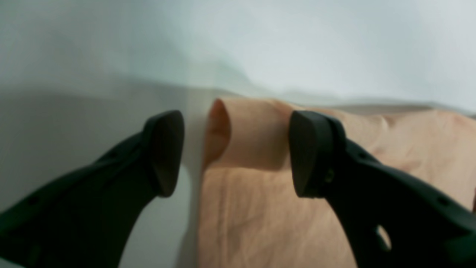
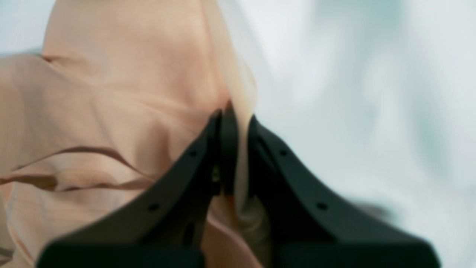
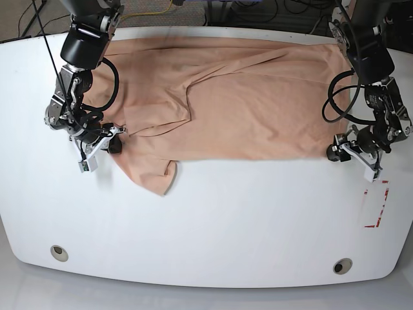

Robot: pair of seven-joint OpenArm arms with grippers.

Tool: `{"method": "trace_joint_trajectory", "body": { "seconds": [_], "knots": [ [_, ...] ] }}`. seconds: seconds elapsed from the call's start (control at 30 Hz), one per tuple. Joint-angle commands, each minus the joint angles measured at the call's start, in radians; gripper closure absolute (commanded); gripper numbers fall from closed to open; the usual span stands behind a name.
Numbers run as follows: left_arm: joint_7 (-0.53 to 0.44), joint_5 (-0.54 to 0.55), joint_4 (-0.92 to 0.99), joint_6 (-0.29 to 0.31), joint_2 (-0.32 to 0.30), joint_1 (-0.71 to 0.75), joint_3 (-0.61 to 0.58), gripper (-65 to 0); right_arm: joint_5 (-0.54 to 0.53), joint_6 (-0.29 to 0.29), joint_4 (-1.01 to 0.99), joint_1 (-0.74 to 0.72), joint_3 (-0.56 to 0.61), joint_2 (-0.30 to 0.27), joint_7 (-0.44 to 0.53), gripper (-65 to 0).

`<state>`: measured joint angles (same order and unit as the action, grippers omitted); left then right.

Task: Layout the t-shirt on the table in an organized manner, then fold the t-shirt properly
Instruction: 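Grasp the shirt hem corners with both grippers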

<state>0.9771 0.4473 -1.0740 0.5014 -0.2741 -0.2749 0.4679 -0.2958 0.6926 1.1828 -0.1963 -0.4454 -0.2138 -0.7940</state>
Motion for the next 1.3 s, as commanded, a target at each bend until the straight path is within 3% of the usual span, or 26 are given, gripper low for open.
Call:
{"method": "trace_joint_trajectory", "body": {
  "seconds": [0.0,0.2,0.4,0.5,0.83,0.97,1.27],
  "knots": [
    [-0.005,0.009,0.004,0.003,-0.020,-0.019,0.002,-40.3,-0.013,0.006,0.018,-0.015,-0.002,-0.020,0.006,-2.7],
    [-0.002,0.009,0.007,0.003,-0.015,-0.019,0.002,-36.3,-0.013,0.006,0.024,-0.009,-0.002,-0.020,0.006,-2.7],
    [-0.001,0.009,0.007,-0.004,-0.017,-0.019,0.002,-9.7,-0.013,0.006,0.076,-0.001,-0.002,-0.016,-0.015,-2.4],
    [-0.001,0.009,0.005,-0.004,-0.017,-0.019,0.002,-2.4,-0.010,0.006,0.105,-0.001,-0.002,-0.014,-0.037,-2.2],
    [-0.001,0.012,-0.007,-0.004,-0.018,-0.027,0.004,-1.0,-0.013,0.006,0.188,-0.012,-0.002,-0.013,-0.094,-2.1],
    [0.004,0.014,-0.099,-0.004,-0.018,-0.019,0.005,-0.4,-0.010,0.006,0.236,-0.016,-0.002,-0.014,-0.117,-2.1],
    [0.087,0.017,-0.226,0.003,-0.015,-0.017,0.009,0.0,-0.015,0.006,0.351,-0.010,-0.003,-0.014,-0.212,-2.1]
  ]
}}
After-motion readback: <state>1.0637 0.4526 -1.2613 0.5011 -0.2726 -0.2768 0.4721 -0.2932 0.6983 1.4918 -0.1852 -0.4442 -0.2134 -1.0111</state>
